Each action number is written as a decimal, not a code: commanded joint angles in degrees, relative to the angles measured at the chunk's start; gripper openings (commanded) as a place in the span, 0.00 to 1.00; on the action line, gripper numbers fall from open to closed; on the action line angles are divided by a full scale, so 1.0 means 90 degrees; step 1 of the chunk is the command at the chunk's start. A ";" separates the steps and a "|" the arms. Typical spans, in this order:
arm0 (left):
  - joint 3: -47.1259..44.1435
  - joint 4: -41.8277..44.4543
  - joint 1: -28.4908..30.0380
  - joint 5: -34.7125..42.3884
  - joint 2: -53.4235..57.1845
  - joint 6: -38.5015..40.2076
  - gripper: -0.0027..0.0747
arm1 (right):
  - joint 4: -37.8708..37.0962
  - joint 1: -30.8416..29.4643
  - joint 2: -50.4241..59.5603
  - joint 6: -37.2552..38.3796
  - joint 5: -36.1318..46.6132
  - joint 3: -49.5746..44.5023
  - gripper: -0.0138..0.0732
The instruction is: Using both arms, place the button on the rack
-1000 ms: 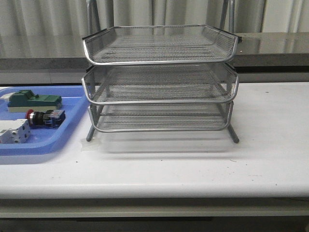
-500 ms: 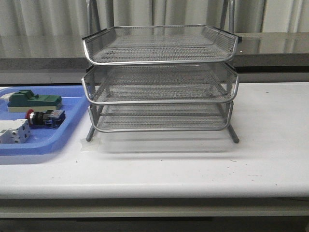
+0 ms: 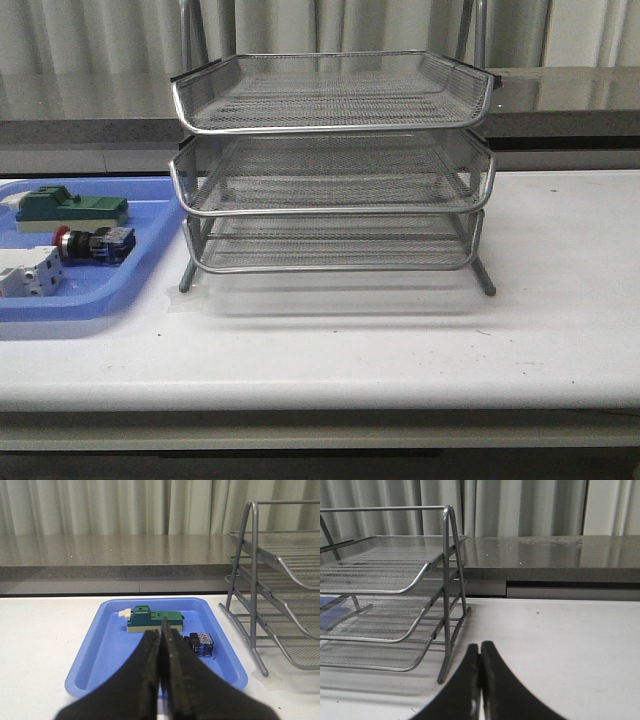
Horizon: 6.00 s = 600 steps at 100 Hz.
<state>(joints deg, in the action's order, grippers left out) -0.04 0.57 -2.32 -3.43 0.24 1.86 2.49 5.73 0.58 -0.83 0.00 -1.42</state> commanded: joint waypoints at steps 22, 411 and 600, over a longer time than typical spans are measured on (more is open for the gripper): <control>-0.0282 -0.0063 0.0018 0.0503 0.0207 0.0064 0.01 | 0.0704 -0.0043 -0.0363 0.0001 -0.1321 0.1625 0.09; -0.0282 -0.0063 0.0018 0.0503 0.0207 0.0064 0.01 | 1.1587 -0.0016 -0.8756 -0.8203 -0.4020 0.2561 0.29; -0.0282 -0.0063 0.0018 0.0503 0.0207 0.0064 0.01 | -0.0891 -0.0024 -0.3567 0.0640 -0.6128 0.5035 0.12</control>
<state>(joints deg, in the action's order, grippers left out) -0.04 0.46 -2.32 -3.43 0.24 1.97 -4.43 5.71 -31.33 4.90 -58.70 41.96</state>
